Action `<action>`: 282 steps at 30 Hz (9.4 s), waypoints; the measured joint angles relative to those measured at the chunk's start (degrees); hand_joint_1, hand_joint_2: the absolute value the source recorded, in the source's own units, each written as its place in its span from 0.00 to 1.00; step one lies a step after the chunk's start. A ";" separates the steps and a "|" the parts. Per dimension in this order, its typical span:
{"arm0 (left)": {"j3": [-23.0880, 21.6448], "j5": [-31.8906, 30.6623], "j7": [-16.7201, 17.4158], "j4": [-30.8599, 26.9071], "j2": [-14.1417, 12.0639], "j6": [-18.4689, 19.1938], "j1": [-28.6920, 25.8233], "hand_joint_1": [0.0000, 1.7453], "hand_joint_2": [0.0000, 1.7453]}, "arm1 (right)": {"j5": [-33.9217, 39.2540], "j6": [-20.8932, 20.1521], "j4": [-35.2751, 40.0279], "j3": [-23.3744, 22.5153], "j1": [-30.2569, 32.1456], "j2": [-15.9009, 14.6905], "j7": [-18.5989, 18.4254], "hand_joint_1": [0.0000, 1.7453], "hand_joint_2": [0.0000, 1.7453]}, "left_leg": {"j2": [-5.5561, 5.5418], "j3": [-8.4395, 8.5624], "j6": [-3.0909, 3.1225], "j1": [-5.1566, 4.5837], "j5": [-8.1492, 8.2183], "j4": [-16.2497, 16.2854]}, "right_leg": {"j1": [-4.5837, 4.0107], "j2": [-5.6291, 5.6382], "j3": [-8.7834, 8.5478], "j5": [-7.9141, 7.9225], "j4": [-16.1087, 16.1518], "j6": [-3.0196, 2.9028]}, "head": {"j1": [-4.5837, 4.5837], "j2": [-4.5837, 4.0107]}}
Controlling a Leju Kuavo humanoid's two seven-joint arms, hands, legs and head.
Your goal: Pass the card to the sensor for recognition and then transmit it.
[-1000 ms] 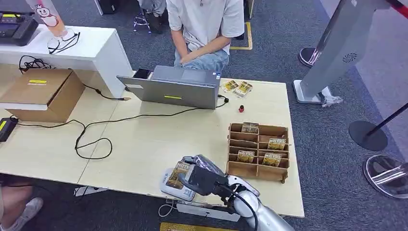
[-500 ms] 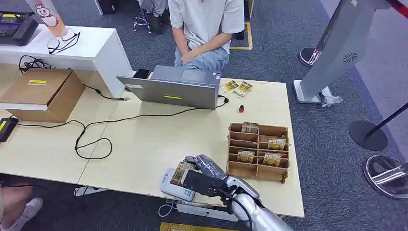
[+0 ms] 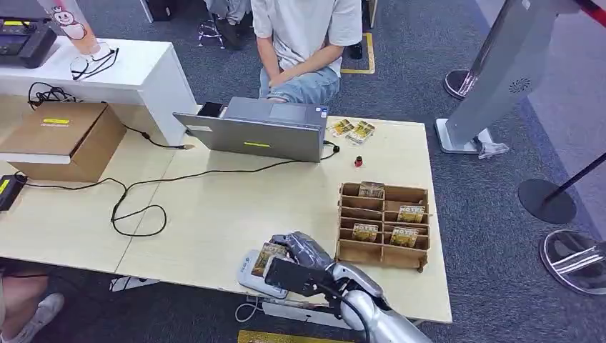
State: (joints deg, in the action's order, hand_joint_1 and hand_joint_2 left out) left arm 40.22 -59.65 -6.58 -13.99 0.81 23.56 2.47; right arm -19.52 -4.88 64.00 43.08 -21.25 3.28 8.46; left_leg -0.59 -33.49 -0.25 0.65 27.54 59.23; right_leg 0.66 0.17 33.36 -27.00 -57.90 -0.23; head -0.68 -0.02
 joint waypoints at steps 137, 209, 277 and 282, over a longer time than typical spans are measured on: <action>-0.28 2.67 1.58 0.28 -0.07 0.22 0.78 0.00 0.00 | -18.52 6.41 -19.67 6.01 -5.62 9.86 -7.02 1.00 1.00 | 0.02 0.01 0.00 0.00 0.00 0.00 | 0.00 0.02 0.00 0.00 0.00 0.00 | 0.00 0.00; -4.04 6.19 3.19 0.26 -0.11 0.61 0.93 0.00 0.00 | -6.98 -2.82 -17.40 3.59 -9.01 11.15 -7.13 1.00 1.00 | 0.04 0.00 0.00 0.00 0.00 0.00 | 0.00 0.04 0.04 0.01 0.00 -0.01 | 0.00 0.00; -6.78 8.74 5.12 0.11 0.50 -0.39 1.38 0.00 0.00 | -17.71 18.76 -37.33 3.74 -13.67 16.00 -12.55 1.00 1.00 | 0.03 0.01 0.00 0.00 -0.01 0.00 | 0.00 0.04 0.02 0.01 0.00 -0.01 | 0.00 0.00; -7.12 8.74 5.18 0.07 0.55 -0.42 1.40 0.00 0.00 | -18.03 18.76 -37.62 3.76 -13.67 16.02 -12.48 1.00 1.00 | 0.03 0.02 0.00 0.00 -0.01 0.00 | 0.00 0.04 0.02 0.01 0.00 -0.01 | 0.00 0.00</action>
State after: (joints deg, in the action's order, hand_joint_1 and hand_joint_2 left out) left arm 33.09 -50.90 -1.40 -13.92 1.36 23.15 3.87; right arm -37.55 13.88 26.38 46.84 -34.92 19.30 -4.02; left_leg -0.55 -33.47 -0.25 0.65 27.53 59.23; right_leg 0.66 0.20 33.39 -27.00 -57.91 -0.24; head -0.68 -0.02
